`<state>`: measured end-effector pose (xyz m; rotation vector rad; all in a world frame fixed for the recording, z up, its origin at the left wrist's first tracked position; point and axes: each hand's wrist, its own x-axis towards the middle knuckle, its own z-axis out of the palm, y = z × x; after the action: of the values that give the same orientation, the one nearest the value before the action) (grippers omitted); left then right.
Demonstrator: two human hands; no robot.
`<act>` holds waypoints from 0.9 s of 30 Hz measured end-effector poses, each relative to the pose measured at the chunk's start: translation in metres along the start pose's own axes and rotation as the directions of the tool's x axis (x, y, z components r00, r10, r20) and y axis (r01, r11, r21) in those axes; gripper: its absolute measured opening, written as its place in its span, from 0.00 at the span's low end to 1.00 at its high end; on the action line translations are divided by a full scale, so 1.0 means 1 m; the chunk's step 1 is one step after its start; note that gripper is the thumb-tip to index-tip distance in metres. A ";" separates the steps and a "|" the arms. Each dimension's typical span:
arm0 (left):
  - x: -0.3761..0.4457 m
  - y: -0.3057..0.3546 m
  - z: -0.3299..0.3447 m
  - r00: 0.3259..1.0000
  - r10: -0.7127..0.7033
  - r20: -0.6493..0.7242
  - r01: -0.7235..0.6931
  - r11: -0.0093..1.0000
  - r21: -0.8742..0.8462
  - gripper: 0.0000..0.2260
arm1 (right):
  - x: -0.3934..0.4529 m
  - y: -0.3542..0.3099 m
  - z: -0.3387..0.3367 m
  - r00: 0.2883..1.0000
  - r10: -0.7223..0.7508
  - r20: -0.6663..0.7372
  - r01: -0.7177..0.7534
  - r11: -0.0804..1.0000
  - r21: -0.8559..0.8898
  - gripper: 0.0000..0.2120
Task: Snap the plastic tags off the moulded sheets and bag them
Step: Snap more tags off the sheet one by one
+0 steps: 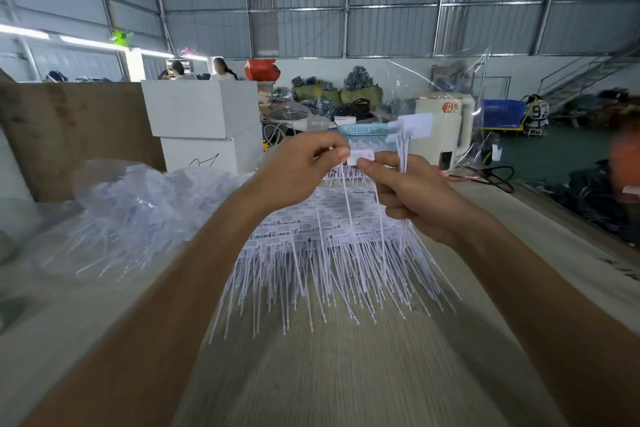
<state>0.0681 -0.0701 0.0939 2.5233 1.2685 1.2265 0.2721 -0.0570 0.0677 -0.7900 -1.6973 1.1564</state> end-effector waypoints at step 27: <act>0.001 0.002 0.004 0.980 -0.184 0.078 0.183 0.983 0.026 0.23 | 0.000 0.005 0.004 0.845 -0.521 0.119 0.448 0.569 -0.690 0.09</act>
<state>0.0726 -0.0702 0.0924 2.3775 1.4616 1.0686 0.2686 -0.0568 0.0624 -0.7127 -2.1059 0.0414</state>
